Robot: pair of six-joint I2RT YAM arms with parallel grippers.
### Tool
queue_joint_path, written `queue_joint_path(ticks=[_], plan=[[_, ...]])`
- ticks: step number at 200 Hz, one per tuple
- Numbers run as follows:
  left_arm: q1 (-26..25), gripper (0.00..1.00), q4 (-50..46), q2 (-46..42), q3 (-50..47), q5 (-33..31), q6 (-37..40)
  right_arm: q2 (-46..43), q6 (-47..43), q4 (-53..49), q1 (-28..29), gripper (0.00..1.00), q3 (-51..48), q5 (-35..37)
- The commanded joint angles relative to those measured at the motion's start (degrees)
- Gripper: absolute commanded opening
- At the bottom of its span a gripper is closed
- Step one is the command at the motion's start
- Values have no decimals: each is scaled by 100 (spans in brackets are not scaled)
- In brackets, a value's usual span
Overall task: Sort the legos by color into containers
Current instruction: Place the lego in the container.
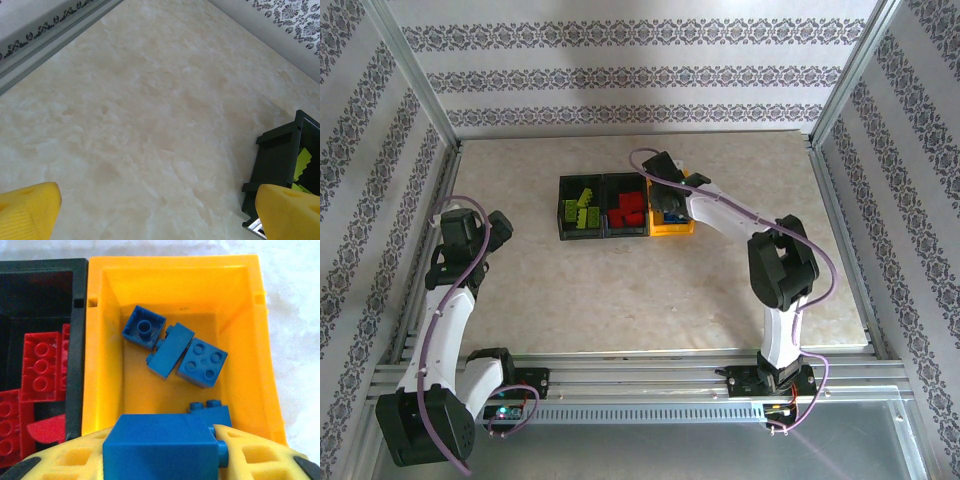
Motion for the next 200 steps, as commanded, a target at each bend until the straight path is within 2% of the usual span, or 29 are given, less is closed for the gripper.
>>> queue_joint_path(ticks=[1, 54, 109, 160, 200], plan=[[81, 100, 150, -33, -99, -1, 5, 183, -206, 129, -113, 39, 308, -30], [81, 100, 158, -35, -144, 44, 15, 560, -296, 170, -226, 49, 605, -149], [81, 100, 140, -95, -188, 13, 20, 481, -316, 131, -224, 58, 633, -168], [81, 100, 149, -130, -212, -13, 7, -97, -323, 157, -205, 62, 277, -83], [80, 100, 209, -247, -275, 46, 33, -958, -287, 265, -162, 69, -481, 169]])
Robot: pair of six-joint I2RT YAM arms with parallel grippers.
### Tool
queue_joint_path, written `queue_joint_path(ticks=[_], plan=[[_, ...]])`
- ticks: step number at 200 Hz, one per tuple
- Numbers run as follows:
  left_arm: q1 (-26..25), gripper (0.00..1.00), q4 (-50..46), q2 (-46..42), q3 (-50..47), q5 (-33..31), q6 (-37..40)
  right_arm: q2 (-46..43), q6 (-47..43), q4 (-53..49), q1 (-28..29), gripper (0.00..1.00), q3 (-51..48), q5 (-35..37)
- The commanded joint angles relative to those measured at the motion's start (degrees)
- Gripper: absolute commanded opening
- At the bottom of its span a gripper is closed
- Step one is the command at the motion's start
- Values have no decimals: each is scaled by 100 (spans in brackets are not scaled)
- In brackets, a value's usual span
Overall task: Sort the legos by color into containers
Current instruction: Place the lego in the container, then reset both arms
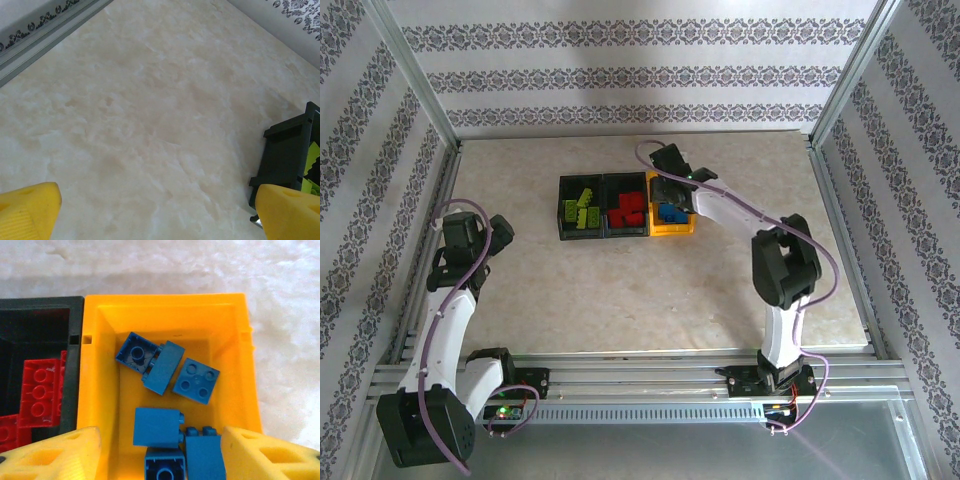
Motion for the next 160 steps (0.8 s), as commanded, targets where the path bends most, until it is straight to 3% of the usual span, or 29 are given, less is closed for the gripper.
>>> queue_joint_path(ticks=[1, 48, 81, 160], plan=[[80, 100, 209, -187, -107, 45, 33, -700, -30, 82, 39, 69, -426, 281], [81, 100, 601, -469, -420, 189, 131, -2070, 27, 257, 39, 79, -1762, 797], [72, 100, 1292, -506, -811, 288, 363, -3007, 32, 331, -29, 98, -2681, 1366], [55, 100, 4753, 305, -2002, 501, 1429, -4341, -55, 844, -925, 98, -4064, 1712]])
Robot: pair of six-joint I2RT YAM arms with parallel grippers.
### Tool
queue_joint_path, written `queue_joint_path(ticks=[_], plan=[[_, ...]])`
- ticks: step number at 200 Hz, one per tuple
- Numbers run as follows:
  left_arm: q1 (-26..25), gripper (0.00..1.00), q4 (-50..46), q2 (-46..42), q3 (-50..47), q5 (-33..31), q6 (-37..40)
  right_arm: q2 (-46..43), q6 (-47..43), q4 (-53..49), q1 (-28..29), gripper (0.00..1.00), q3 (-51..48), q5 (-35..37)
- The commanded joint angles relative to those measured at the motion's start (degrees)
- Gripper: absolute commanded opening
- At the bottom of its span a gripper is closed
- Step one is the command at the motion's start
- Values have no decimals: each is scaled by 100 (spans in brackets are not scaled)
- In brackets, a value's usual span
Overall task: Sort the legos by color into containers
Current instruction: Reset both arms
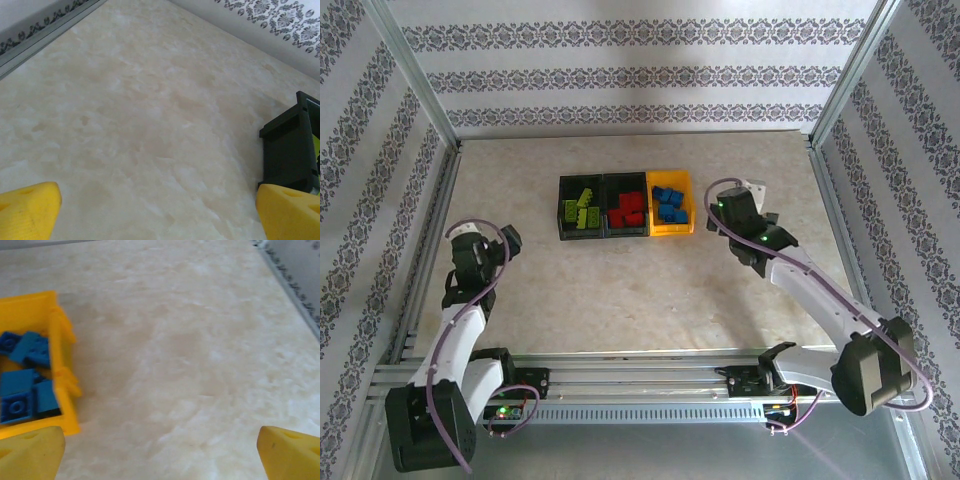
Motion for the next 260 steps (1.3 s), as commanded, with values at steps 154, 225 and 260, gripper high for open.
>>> queue_joint_path(ticks=[154, 225, 260], plan=[[-1232, 100, 4693, 3353, -214, -245, 2453, -1118, -2573, 4911, -925, 98, -3286, -221], [-1103, 99, 4765, 3811, -29, -780, 2072, -859, -2350, 5764, -1172, 98, -3603, -626], [-1022, 99, 4757, 3760, -91, -825, 1911, -616, -2220, 6150, -1222, 98, -3670, -691]])
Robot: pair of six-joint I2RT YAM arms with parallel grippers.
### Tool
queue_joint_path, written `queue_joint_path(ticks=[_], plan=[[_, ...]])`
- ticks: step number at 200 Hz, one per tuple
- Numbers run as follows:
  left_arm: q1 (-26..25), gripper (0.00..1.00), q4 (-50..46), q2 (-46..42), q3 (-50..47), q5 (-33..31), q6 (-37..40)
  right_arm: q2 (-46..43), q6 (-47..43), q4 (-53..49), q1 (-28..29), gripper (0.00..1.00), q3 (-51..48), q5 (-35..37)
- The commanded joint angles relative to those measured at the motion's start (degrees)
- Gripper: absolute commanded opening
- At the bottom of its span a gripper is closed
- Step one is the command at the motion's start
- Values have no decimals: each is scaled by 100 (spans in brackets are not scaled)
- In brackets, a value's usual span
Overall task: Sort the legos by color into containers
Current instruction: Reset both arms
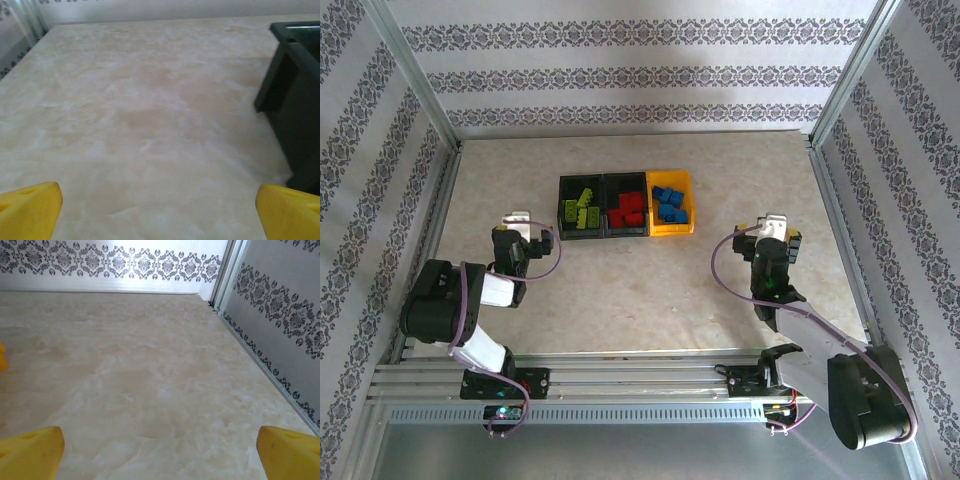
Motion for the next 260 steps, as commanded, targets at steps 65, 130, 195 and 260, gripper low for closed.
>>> queue_joint_path(ticks=[65, 130, 195, 260], plan=[[55, 100, 275, 17, 47, -130, -145, 762, 270, 1119, -84, 98, 13, -289], [55, 100, 340, 19, 15, -99, -131, 1269, -199, 1967, -117, 98, -110, -403], [56, 100, 323, 24, 20, -99, -128, 1845, -10, 2510, -474, 98, -58, -364], [55, 100, 295, 21, 38, -116, -127, 2457, -36, 2331, -692, 98, 328, -1328]])
